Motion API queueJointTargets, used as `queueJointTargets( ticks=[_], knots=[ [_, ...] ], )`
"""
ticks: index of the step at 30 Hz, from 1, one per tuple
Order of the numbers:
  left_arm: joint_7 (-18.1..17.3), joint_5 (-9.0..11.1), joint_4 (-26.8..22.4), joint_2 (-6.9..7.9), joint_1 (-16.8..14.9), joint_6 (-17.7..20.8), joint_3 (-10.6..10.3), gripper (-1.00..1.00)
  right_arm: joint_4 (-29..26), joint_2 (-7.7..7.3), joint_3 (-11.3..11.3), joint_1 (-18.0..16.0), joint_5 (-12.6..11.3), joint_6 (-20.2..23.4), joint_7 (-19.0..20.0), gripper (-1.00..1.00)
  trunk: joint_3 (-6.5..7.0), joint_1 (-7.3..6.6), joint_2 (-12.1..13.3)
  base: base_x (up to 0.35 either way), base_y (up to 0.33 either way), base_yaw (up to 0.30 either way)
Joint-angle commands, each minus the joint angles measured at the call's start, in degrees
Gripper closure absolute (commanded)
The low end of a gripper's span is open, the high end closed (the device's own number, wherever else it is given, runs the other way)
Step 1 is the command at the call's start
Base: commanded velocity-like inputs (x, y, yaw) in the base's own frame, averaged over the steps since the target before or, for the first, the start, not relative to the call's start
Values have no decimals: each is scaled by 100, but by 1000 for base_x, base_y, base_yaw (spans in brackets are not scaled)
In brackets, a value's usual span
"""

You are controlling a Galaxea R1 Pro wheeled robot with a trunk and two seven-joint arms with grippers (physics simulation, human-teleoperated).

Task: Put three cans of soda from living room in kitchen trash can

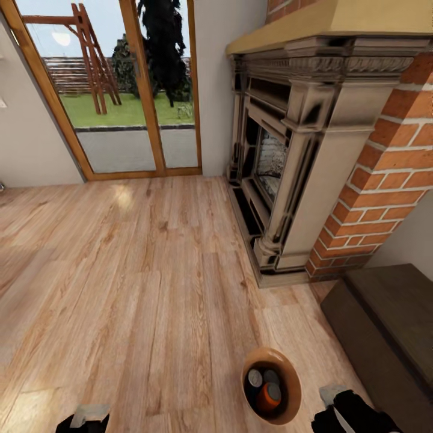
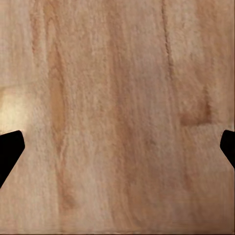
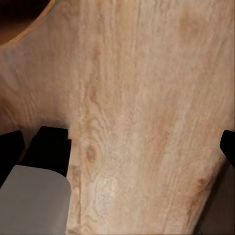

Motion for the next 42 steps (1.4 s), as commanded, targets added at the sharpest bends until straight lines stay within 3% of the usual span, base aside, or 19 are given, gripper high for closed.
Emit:
queueJointTargets(
  ticks=[1, 4, 6, 8, 10, 14, 15, 19, 23, 28, 30, 36, 42],
  knots=[
    [1, 0, 0, 2, 88, -94, 1, -100, 8, 0, -16, 64, -1, -116, -14, -100, 19, -23, 42, 0, 0, 0],
    [2, 1, 7, 6, 470, -607, 3, -100, 38, -4, -72, 396, -9, -649, -44, -100, 73, -88, 162, 0, 0, 0],
    [3, 7, 114, 8, 717, -1190, 7, -100, 53, -4, -98, 730, -14, -1164, -61, -100, 109, -132, 242, 0, 0, 0],
    [3, 11, 212, 12, 796, -1531, 9, -100, 58, -2, -106, 901, -18, -1470, -68, -100, 145, -176, 322, 0, 0, 0],
    [3, 19, 404, 8, 1027, -2316, 13, -100, 192, 11, -119, 1229, -32, -2180, -70, -100, 181, -220, 403, 0, 0, 0],
    [3, 26, 446, 3, 1289, -2759, 18, -100, 632, 32, -138, 1328, -125, -2757, -67, -100, 253, -308, 563, 0, 0, 0],
    [3, 33, 454, 2, 1378, -2928, 19, -100, 829, 24, -143, 1345, -180, -3109, -66, -100, 271, -330, 603, 0, 0, 0],
    [5, 31, 485, 1, 1535, -3405, 25, -100, 1297, 18, -147, 1366, -281, -3831, -66, -100, 342, -418, 764, 0, 0, 0],
    [10, 37, 511, -2, 1732, -3876, 29, -100, 1569, 11, -151, 1373, -320, -4197, -66, -100, 414, -506, 924, 0, 0, 0],
    [11, 172, 517, -4, 1814, -4036, 28, -100, 1770, 20, -153, 1375, -334, -4626, -70, -100, 504, -616, 1125, 0, 0, 0],
    [7, 370, 522, -4, 1849, -4091, 24, -100, 2008, 20, -155, 1377, -390, -4957, -70, -100, 540, -659, 1205, 0, 0, 0],
    [3, 455, 746, -13, 1864, -4062, 20, -100, 2169, 19, -156, 1392, -764, -5117, -66, -100, 648, -791, 1445, 0, 0, 0],
    [3, 470, 852, -36, 1872, -4092, 14, -100, 2190, 34, -152, 1506, -825, -5225, -66, -100, 755, -923, 1686, 0, 0, 0]
  ],
)
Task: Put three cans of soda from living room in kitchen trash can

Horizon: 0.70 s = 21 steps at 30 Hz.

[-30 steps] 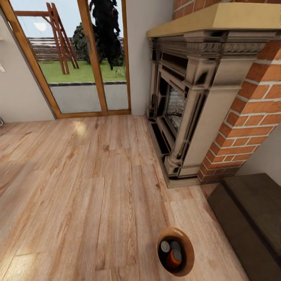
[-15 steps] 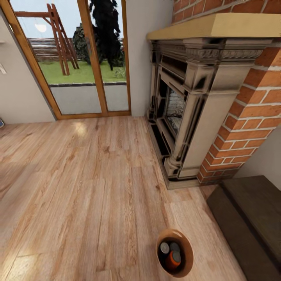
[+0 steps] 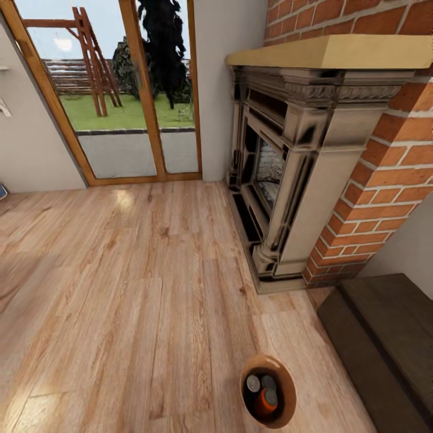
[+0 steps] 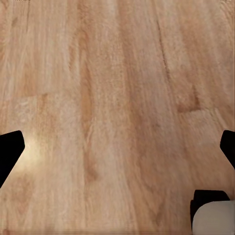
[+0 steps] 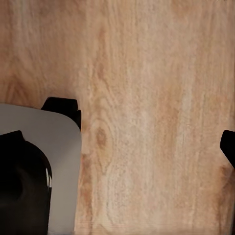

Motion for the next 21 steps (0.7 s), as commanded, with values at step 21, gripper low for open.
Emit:
queueJointTargets(
  ticks=[21],
  knots=[
    [203, -11, 71, -125, 408, 414, 6, -100, 13, 190, 5, 500, -17, -202, -5, -100, 378, -462, 844, 0, 0, 0]
  ],
)
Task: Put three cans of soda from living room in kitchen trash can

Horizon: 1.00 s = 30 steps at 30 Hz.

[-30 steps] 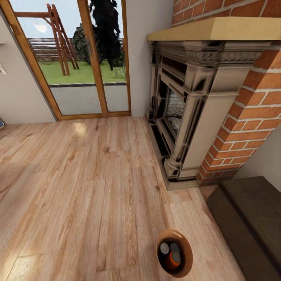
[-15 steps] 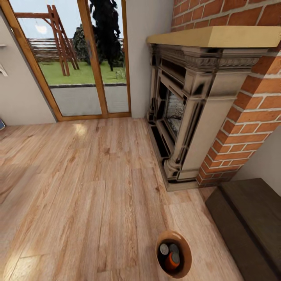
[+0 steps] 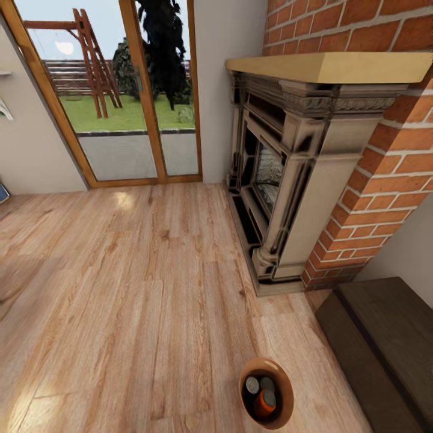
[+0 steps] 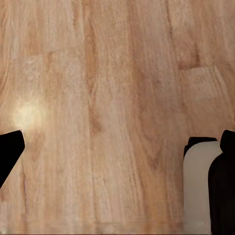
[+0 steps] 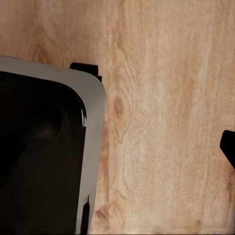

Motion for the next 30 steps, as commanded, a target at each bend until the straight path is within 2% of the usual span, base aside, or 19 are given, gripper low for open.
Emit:
queueJointTargets(
  ticks=[1, 6, 12, 16, 22, 30],
  knots=[
    [2, 1, 1, -5, 14, 78, 1, -100, 0, 17, -2, 32, -3, 4, 1, -100, 19, -23, 42, 0, 0, 0],
    [7, -3, 3, -19, 69, 550, 1, -100, 1, 110, -4, 211, -3, 15, -2, -100, 109, -132, 242, 0, 0, 0],
    [8, 0, 2, -17, 171, 738, 1, -100, 1, 139, -5, 292, -3, 25, -41, -100, 216, -264, 483, 0, 0, 0],
    [8, -5, 2, -15, 215, 892, -4, -100, 1, 137, -5, 409, -3, 32, -75, -100, 288, -352, 643, 0, 0, 0],
    [9, -7, 2, -14, 245, 1447, -7, -100, 1, 105, -8, 551, -3, 35, -88, -100, 396, -484, 884, 0, 0, 0],
    [8, -24, 2, -3, 382, 1669, -31, -100, 1, 75, -14, 668, -3, 36, -99, -100, 540, -660, 1205, 0, 0, 0]
  ],
)
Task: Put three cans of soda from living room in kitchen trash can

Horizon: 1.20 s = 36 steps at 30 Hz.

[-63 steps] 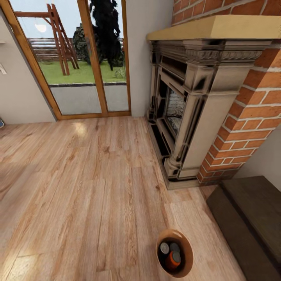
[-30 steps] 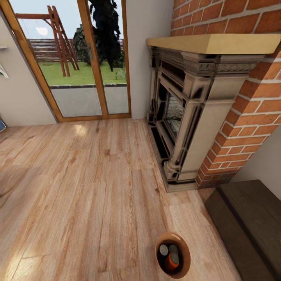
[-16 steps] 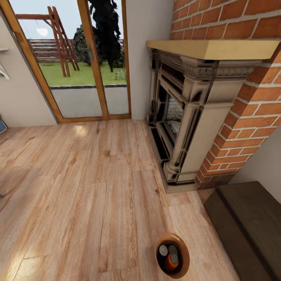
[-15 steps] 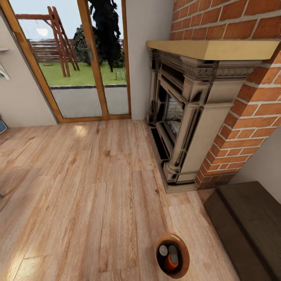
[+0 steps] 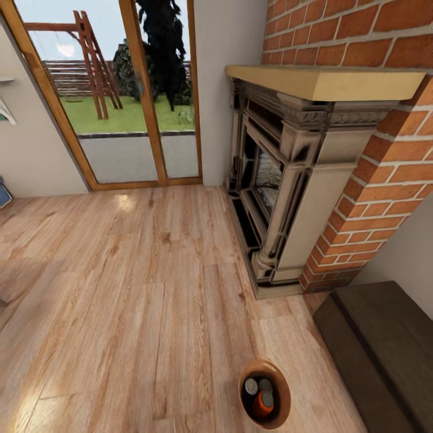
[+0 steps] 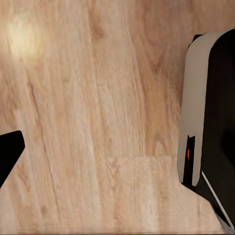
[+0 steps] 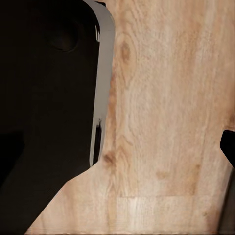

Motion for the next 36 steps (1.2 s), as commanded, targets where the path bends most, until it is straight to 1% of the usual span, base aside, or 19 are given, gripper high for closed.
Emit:
queueJointTargets(
  ticks=[1, 5, 9, 13, 14, 20, 26, 32, 36],
  knots=[
    [0, -4, 0, 0, 6, 2, -7, -100, -2, -4, -1, 39, 0, 0, 0, -100, 19, -23, 42, 0, 0, 0],
    [0, -13, 0, -2, 22, 10, -26, -100, -6, -55, -1, 154, 0, -1, 0, -100, 91, -110, 202, 0, 0, 0],
    [0, -17, 0, -2, 35, 26, -36, -100, -8, -156, -1, 237, 0, -4, 0, -100, 163, -198, 362, 0, 0, 0],
    [0, -18, 0, 3, 37, 46, -38, -100, -9, -188, -1, 288, 0, -13, -1, -100, 234, -286, 523, 0, 0, 0],
    [0, -18, 0, 5, 38, 57, -38, -100, -9, -202, -1, 351, 0, -20, -1, -100, 252, -308, 563, 0, 0, 0],
    [0, -18, 0, 12, 48, 69, -39, -100, -9, -254, -1, 487, 0, -41, -1, -100, 360, -440, 804, 0, 0, 0],
    [7, -11, 0, 49, 287, 68, -32, -100, -9, -269, 7, 544, 0, -52, -1, -100, 468, -572, 1044, 0, 0, 0],
    [7, -10, 0, 61, 397, 66, -31, -100, -9, -270, 8, 549, 0, -53, -1, -100, 575, -703, 1285, 0, 0, 0],
    [2, -12, 0, 88, 552, 73, -30, -100, -9, -271, 8, 550, 0, -54, -1, -100, 647, -791, 1445, 0, 0, 0]
  ],
)
